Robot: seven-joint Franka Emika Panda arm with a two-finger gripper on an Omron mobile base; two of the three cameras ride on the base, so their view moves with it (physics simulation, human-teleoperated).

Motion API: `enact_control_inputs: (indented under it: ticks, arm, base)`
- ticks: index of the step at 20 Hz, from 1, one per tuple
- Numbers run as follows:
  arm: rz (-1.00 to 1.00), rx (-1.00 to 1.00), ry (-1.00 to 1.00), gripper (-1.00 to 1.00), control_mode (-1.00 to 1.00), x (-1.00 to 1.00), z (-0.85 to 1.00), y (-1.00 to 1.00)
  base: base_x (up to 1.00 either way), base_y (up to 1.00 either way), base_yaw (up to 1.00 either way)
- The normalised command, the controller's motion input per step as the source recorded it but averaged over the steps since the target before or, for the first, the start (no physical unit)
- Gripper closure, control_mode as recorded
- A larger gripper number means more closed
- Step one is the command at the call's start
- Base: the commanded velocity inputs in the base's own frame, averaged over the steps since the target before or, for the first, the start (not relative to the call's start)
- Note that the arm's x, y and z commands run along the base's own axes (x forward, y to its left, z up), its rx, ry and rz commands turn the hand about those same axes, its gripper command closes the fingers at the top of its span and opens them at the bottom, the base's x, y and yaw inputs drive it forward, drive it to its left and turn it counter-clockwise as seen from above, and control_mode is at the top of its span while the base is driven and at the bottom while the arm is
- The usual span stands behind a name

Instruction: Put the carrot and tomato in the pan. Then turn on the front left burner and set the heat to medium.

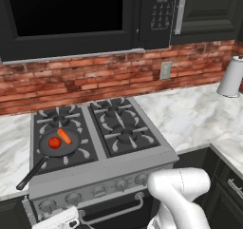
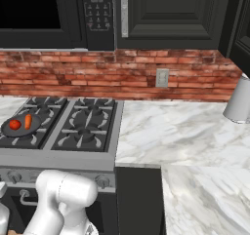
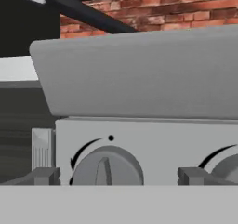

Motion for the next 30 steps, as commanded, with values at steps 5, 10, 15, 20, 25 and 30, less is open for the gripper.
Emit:
enact_control_inputs:
  ticks: [5, 10, 15, 20, 25, 30]
  arm:
    - [0.0, 0.0, 0.0, -1.0, -1.0, 0.13, -0.27, 0.13]
    - [0.0, 0.0, 0.0, -1.0, -1.0, 0.14, -0.13, 0.16]
    - [0.0, 0.0, 0.0, -1.0, -1.0, 0.24, -0.03, 0.09]
    - [0.0, 0.0, 0.0, -1.0, -1.0, 0.22, -0.1, 0.0]
    - [0.0, 0.0, 0.0, -1.0, -1.0, 0.09, -0.07, 0.0]
    - [0.0, 0.0, 0.02, 1.0, -1.0, 0.0, -0.03, 0.0]
  base:
    - [0.0, 0.0, 0.0]
    - [0.0, 0.0, 0.0]
    - [0.0, 0.0, 0.0]
    - [0.0, 0.0, 0.0]
    - [0.0, 0.0, 0.0]
    - [0.0, 0.0, 0.0]
